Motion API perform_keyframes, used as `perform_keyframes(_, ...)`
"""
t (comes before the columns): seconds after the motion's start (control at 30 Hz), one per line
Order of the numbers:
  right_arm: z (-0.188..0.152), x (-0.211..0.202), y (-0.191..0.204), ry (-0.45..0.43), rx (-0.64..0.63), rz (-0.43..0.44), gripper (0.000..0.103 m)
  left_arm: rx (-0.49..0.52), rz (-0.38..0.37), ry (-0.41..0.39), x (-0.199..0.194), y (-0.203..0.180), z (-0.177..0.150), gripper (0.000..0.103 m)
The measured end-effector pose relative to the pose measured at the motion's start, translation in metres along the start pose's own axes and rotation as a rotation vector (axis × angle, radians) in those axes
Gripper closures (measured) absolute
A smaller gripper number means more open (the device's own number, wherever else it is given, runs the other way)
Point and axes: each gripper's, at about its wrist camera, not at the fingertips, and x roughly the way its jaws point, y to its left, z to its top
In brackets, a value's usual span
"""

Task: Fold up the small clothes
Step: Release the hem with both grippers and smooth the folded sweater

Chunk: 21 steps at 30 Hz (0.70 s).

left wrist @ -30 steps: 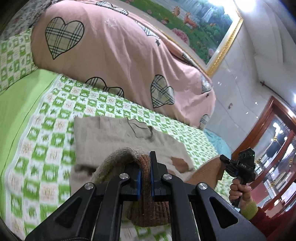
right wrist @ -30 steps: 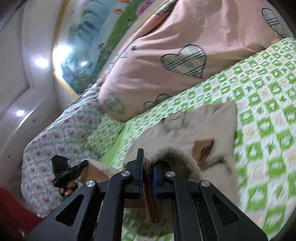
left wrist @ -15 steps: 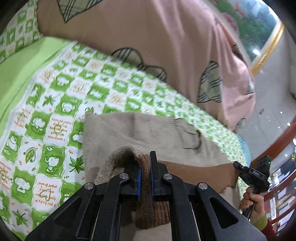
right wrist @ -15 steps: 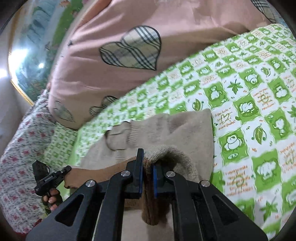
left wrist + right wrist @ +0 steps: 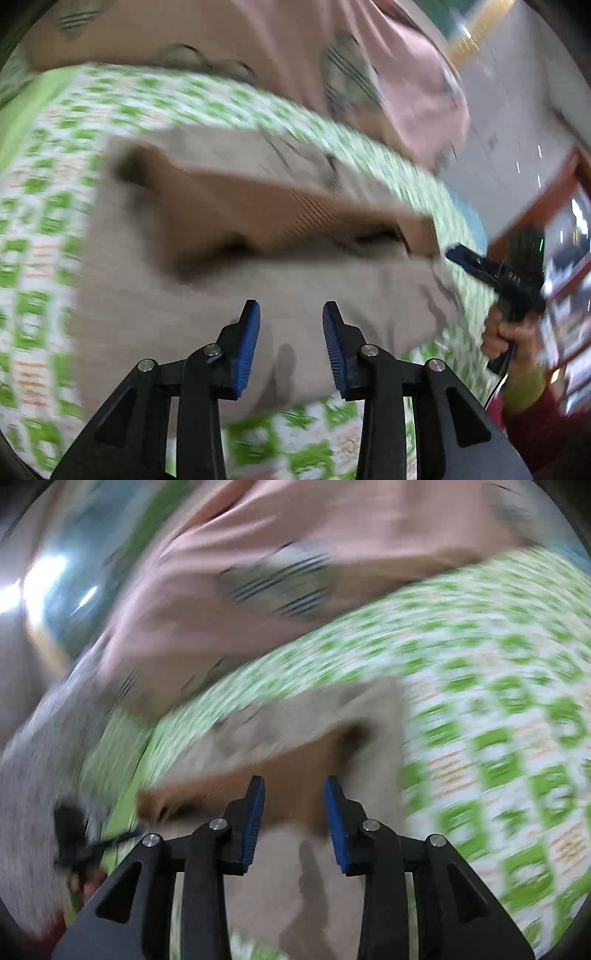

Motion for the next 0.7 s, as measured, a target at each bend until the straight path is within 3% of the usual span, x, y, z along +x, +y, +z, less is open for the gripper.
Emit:
perform_keyframes(0.17,-0.001,0.063,0.040,0.259,-0.254,0.013,0.068,0.055,0.045,0.097,0.052,-0.010,0.022,0.070)
perform_keyframes(0.3,0.038,0.097,0.028,0.294,-0.302,-0.071,0.069,0.031,0.092,0.080,0.059,0.015,0.063,0.074)
perform_keyframes(0.37,0.059,0.112,0.010,0.267,-0.284,-0.172,0.070,-0.006,0.153,0.051,0.056,0.038,0.085,0.077)
perform_keyframes(0.47,0.092,0.113,-0.038,0.150,-0.086,-0.291,0.071,-0.092,0.252,-0.016,0.044,0.076,0.109,0.077)
perform_keyframes(0.57,0.101,0.089,-0.068,0.001,0.094,-0.302,0.068,-0.195,0.264,-0.072,0.030,0.113,0.116,0.077)
perform_keyframes(0.7,0.090,0.064,-0.075,-0.057,0.171,-0.262,0.068,-0.250,0.287,-0.094,0.017,0.129,0.103,0.077)
